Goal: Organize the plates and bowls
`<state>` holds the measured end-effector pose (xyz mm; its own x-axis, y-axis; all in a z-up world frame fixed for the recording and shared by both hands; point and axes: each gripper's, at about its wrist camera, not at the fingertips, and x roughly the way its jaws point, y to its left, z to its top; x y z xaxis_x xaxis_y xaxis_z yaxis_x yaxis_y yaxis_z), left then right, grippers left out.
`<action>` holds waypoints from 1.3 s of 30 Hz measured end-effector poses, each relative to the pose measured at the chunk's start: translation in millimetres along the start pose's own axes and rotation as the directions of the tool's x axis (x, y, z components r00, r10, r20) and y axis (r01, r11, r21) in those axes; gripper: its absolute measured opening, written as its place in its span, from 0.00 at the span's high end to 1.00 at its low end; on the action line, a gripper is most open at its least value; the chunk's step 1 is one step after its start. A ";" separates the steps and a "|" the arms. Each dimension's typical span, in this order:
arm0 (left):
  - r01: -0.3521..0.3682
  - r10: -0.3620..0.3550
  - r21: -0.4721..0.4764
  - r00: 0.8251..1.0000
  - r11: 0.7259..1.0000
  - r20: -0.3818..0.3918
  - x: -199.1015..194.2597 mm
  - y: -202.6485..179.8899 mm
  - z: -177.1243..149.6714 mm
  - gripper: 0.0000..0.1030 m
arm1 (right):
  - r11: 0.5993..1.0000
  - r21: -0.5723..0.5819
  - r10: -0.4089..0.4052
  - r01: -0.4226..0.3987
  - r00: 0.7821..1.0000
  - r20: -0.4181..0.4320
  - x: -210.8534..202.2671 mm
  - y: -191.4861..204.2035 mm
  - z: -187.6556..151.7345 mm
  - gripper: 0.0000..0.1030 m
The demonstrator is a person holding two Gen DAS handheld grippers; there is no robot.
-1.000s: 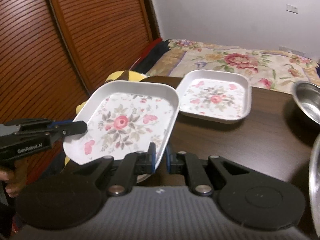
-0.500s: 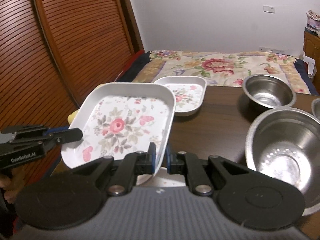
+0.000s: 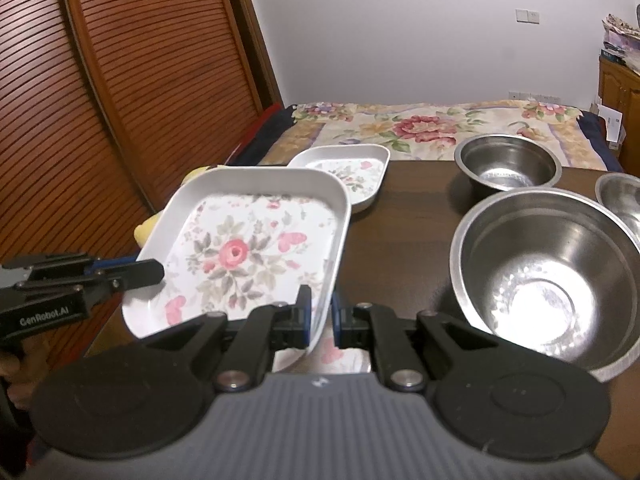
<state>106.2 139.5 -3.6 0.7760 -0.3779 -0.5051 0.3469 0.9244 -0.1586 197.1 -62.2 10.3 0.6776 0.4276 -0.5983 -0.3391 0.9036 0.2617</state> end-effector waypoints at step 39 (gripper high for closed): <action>-0.010 0.011 0.017 0.997 1.000 -0.074 1.6 -21.9 -44.5 0.87 | 0.999 -0.003 -0.050 0.050 0.997 0.055 -21.4 4.5 -63.1 0.88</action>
<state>76.4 121.0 -38.7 0.7385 -0.3630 -0.5682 0.3483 0.9269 -0.1395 139.9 -68.9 -23.5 0.7286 0.3825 -0.5682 -0.3063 0.9239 0.2292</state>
